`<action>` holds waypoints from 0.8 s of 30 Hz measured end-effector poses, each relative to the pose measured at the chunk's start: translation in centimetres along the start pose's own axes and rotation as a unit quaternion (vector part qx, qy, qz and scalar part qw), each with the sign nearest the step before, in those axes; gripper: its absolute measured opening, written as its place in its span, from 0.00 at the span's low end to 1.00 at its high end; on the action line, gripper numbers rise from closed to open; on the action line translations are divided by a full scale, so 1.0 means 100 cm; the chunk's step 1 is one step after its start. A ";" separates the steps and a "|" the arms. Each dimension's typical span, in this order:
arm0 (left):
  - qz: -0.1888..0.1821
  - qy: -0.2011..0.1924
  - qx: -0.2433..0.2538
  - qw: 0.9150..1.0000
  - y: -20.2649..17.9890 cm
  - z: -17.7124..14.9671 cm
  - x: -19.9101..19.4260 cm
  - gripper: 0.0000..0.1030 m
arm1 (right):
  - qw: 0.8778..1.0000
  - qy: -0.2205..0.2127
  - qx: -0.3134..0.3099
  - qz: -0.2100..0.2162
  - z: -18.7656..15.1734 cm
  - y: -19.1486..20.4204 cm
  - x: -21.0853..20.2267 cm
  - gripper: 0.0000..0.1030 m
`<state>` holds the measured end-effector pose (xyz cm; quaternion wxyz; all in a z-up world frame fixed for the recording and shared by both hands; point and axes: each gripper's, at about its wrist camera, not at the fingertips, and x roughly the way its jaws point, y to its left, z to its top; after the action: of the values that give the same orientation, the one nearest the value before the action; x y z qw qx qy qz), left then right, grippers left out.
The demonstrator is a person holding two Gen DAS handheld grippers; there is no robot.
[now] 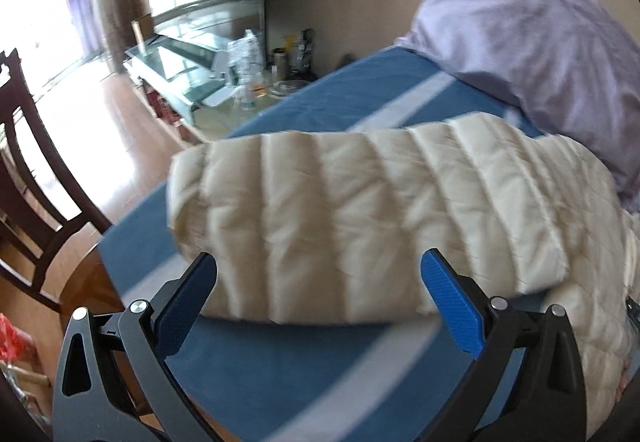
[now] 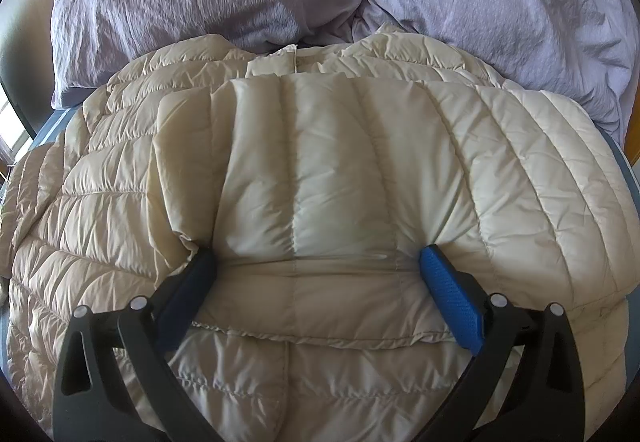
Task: Fold large clothes
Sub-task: 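Move the left gripper to the other sleeve on the blue sheet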
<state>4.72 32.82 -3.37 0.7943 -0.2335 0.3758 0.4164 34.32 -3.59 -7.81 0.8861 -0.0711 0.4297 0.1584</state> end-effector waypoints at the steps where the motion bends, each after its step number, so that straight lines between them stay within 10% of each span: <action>1: 0.001 0.001 -0.005 1.000 0.005 0.001 0.000 0.99 | 1.000 0.000 0.000 0.000 0.000 0.000 0.000 0.98; 7: -0.013 0.025 -0.061 0.998 0.037 0.008 0.019 0.97 | 1.000 0.000 0.000 0.000 0.000 0.000 0.000 0.98; 24: -0.015 0.029 -0.091 0.995 0.053 0.003 0.023 0.52 | 1.000 0.000 0.002 0.000 0.000 0.001 -0.001 0.98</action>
<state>1.32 37.04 -5.31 0.7645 -0.3227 0.3560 0.4298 34.27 -3.51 -7.74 0.8863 -0.0694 0.4297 0.1581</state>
